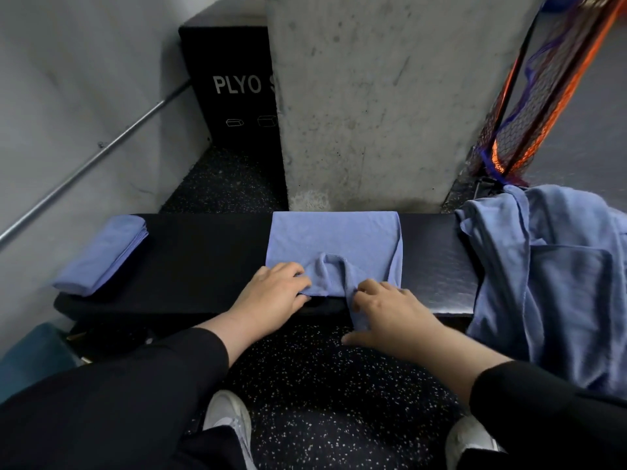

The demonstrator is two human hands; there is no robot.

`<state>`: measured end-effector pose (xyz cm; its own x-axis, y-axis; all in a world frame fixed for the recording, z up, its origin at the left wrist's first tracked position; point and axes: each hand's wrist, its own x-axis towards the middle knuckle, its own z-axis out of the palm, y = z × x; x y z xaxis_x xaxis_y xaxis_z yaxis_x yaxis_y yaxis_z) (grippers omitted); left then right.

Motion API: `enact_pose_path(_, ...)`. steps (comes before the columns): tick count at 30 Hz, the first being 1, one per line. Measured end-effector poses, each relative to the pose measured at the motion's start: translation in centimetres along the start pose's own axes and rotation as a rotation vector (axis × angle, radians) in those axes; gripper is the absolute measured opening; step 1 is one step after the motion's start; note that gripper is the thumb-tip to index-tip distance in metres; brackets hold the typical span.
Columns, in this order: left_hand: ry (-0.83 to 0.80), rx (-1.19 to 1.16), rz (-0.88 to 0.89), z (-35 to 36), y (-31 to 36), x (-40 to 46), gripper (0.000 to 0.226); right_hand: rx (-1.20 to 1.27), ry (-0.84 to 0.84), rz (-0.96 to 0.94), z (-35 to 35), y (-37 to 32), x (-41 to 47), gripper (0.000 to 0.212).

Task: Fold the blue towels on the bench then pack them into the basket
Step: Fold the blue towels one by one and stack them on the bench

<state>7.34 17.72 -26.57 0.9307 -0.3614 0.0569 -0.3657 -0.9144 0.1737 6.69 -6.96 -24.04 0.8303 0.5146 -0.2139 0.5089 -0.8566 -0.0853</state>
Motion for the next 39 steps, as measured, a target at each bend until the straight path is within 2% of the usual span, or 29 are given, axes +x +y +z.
enact_pose_path(1,0.005,-0.024,-0.004,0.1,0.4,0.1,0.023,-0.034,0.035,0.013,0.6,-0.4,0.0,0.064)
enact_pose_path(3,0.012,-0.070,-0.035,0.2,1.2,0.4,0.022,-0.056,0.124,0.024,1.4,-0.8,0.2,0.042)
enact_pose_path(5,0.030,-0.145,-0.107,-0.2,1.7,0.7,0.023,-0.058,0.176,0.041,1.7,-0.9,0.3,0.021)
enact_pose_path(6,0.051,-0.213,-0.161,-0.6,1.9,0.7,0.025,-0.049,0.189,0.054,1.8,-0.8,0.4,0.017)
enact_pose_path(7,0.072,-0.296,-0.222,-1.0,1.9,0.6,0.028,-0.035,0.197,0.065,1.8,-0.7,0.4,0.019)
enact_pose_path(9,0.098,-0.443,-0.320,-1.6,1.7,0.3,0.032,-0.007,0.216,0.086,1.9,-0.5,0.2,0.037)
enact_pose_path(10,0.106,-0.494,-0.348,-1.8,1.6,0.1,0.032,-0.013,0.223,0.097,2.1,-0.4,0.0,0.049)
enact_pose_path(12,0.130,-0.584,-0.389,-2.2,1.3,-0.4,0.034,-0.051,0.252,0.121,2.6,-0.4,0.0,0.057)
enact_pose_path(14,0.154,-0.672,-0.427,-2.6,1.1,-0.5,0.037,-0.069,0.283,0.149,3.0,-0.6,0.1,0.054)
enact_pose_path(17,0.169,-0.755,-0.461,-3.2,1.0,-0.6,0.036,-0.079,0.315,0.192,3.4,-0.9,0.5,0.035)
enact_pose_path(20,0.186,-0.782,-0.469,-3.6,1.1,-0.7,0.033,-0.060,0.321,0.187,3.6,-1.0,0.8,0.021)
enact_pose_path(23,0.199,-0.770,-0.478,-3.8,1.1,-0.6,0.031,0.000,0.303,0.179,2.9,-0.7,0.9,0.016)
enact_pose_path(29,0.260,-0.776,-0.542,-4.7,1.2,-1.2,0.032,0.513,0.341,0.308,-0.8,1.3,-0.4,0.011)
enact_pose_path(33,0.297,-0.770,-0.578,-5.8,1.1,-2.0,0.032,0.733,0.381,0.285,-3.0,2.4,-2.5,0.016)
enact_pose_path(36,0.240,-0.747,-0.582,-6.5,0.8,-2.9,0.030,0.765,0.300,0.240,-4.1,3.0,-3.6,0.020)
enact_pose_path(39,0.057,-0.867,-0.554,-7.1,0.3,-4.3,0.031,0.727,0.120,0.175,-5.1,3.5,-4.8,0.023)
